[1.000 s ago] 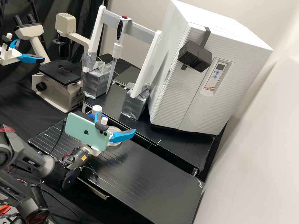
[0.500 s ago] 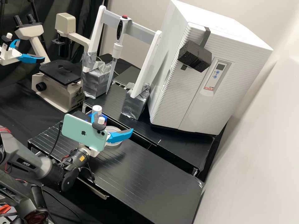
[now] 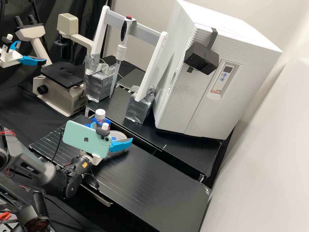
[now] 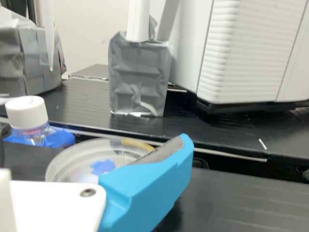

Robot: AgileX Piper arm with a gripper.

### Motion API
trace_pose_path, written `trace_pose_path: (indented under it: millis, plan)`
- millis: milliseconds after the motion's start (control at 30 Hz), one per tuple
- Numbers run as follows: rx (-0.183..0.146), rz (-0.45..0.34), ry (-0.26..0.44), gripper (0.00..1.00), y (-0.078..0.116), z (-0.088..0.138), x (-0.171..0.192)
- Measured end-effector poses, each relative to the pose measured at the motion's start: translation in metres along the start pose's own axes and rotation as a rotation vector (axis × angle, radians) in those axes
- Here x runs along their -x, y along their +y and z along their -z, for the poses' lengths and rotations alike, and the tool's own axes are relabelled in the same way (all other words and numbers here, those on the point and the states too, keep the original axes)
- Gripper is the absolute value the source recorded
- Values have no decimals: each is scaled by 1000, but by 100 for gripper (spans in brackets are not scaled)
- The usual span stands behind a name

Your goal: Open the lid

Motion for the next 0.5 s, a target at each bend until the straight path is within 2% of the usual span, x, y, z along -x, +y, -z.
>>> trace_pose_path:
  millis: [200,367,500]
  plan:
    - [-8,-16,10,100,1,-3,-1]
    - [3,-25,-7,100,4,-7,1]
    - [-4,-49,-23,100,9,-9,5]
